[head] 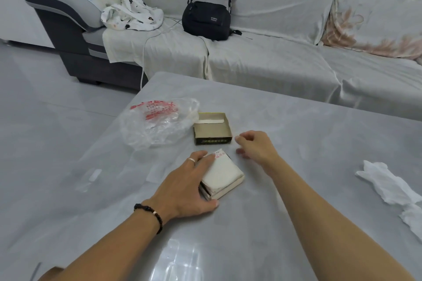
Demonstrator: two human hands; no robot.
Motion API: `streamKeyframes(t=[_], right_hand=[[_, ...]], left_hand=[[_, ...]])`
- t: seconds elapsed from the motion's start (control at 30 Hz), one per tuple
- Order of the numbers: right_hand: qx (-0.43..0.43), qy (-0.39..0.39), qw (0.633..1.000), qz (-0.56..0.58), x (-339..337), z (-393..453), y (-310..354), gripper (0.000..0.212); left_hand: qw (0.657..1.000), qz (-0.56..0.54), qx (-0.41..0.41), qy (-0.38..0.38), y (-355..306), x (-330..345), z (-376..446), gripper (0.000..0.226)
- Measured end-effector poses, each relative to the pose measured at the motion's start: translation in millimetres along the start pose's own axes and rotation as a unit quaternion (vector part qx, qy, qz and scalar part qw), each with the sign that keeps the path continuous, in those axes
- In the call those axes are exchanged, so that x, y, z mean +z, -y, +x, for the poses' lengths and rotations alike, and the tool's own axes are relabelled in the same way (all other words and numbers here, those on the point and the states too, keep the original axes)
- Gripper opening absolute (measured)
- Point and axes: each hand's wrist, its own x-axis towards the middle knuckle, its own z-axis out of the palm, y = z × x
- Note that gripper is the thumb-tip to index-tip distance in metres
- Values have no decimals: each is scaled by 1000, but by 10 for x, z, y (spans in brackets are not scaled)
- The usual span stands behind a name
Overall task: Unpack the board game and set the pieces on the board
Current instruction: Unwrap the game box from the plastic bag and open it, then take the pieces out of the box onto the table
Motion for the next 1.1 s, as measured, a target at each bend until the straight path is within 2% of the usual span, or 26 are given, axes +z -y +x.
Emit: streamKeyframes(t=[0.1,0.23,0.37,0.5,0.57,0.7,0.8,0.97,1.03,1.1], right_hand=[[-42,4,995,-91,-196,-374,-73,25],[-80,43,984,-155,-222,-695,-183,19],[-51,45,985,-161,-111,-686,-170,36],[-58,54,979,-190,-70,-651,-124,11],[-79,27,981,-176,-76,-660,-130,3],[-84,-55,993,-70,-154,-673,-175,9],[-91,-150,984,-19,-331,-673,-221,9],[-126,-313,939,-65,-835,-765,-317,9],[-108,-339,929,-101,-981,-750,-394,12],[-63,-322,931,-161,-1027,-679,-517,16]], left_hand=[[1000,-14,0,2,-126,66,27,109],[1000,-24,-10,-13,-266,144,24,112],[999,-34,-20,-18,-306,155,1,117],[999,-35,-26,-24,-328,156,-16,119],[998,-41,-32,-27,-343,155,-19,121],[998,-40,-44,-33,-339,170,-1,129],[997,-33,-54,-40,-368,203,33,131],[998,-15,-59,-32,-444,254,153,115],[998,-5,-55,-27,-459,273,180,112],[998,3,-53,-23,-463,279,171,110]])
